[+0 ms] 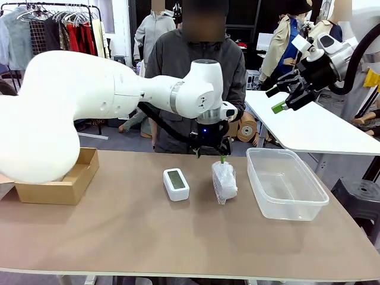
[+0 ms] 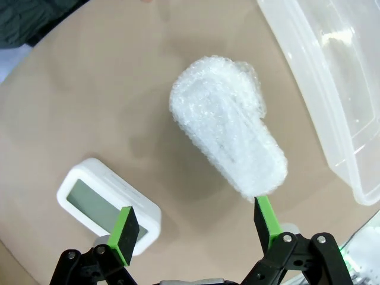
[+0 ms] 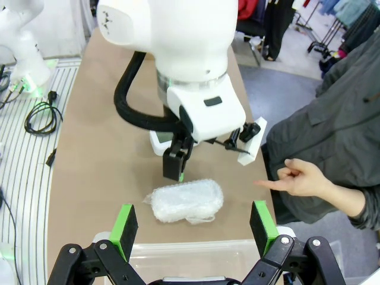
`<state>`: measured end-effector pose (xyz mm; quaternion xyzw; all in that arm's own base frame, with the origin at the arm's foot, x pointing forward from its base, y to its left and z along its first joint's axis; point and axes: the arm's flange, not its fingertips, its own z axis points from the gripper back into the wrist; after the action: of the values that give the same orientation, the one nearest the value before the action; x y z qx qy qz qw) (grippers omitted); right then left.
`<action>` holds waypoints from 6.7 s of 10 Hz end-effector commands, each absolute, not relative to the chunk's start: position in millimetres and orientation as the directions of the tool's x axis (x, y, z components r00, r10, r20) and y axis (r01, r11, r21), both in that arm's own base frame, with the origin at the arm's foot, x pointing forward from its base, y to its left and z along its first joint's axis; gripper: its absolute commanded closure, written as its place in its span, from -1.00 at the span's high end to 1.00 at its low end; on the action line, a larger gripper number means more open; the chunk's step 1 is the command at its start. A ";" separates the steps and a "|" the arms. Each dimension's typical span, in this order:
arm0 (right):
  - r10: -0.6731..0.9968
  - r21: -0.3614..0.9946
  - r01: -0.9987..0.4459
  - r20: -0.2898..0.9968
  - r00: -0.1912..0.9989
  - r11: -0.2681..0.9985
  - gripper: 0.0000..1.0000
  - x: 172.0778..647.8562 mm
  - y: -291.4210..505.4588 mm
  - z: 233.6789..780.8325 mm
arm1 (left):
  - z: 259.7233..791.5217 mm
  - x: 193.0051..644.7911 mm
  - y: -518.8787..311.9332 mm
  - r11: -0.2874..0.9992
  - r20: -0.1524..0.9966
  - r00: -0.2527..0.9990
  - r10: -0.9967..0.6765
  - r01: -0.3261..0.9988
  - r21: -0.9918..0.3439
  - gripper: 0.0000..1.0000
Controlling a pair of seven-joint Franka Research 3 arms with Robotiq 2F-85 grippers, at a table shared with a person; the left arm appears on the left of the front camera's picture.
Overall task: Separate and place wrapped and unwrapped clocks.
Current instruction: Pick up the Digital clock indicated by the person, then if the picked Digital clock is wrapped, place it in the Package Box ; if not, place it in the Organizing box.
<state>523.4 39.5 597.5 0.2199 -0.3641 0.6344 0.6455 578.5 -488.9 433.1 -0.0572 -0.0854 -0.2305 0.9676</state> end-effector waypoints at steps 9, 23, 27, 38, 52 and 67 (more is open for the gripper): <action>0.666 -0.184 -0.978 0.742 -0.073 0.097 1.00 523.1 38.7 598.5 | 405.7 582.9 -575.5 0.999 0.244 0.969 -0.032 0.026 0.032 1.00; 0.666 -0.184 -0.978 0.742 -0.073 0.097 1.00 523.1 38.7 598.5 | 373.8 546.2 -523.5 0.991 0.297 0.955 -0.019 0.057 -0.120 1.00; 0.666 -0.184 -0.978 0.742 -0.073 0.097 1.00 523.1 38.7 598.5 | 352.6 541.3 -514.2 0.992 0.285 0.958 -0.019 0.055 -0.118 1.00; 0.666 -0.184 -0.978 0.742 -0.073 0.097 1.00 523.1 38.7 598.5 | 326.6 559.8 -512.7 0.987 0.342 0.940 -0.015 0.067 -0.143 -1.00; 0.666 -0.184 -0.978 0.742 -0.073 0.097 1.00 523.1 38.7 598.5 | 625.3 579.7 -515.9 0.952 0.364 0.882 -0.299 0.249 0.177 -1.00; 0.666 -0.184 -0.978 0.742 -0.073 0.097 1.00 523.1 38.7 598.5 | 617.5 546.0 -490.1 0.955 0.384 0.876 -0.292 0.247 0.164 -1.00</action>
<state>523.4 39.5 597.5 0.2199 -0.3641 0.6343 0.6455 548.3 -493.6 613.3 0.0581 -0.2103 -0.1407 0.9657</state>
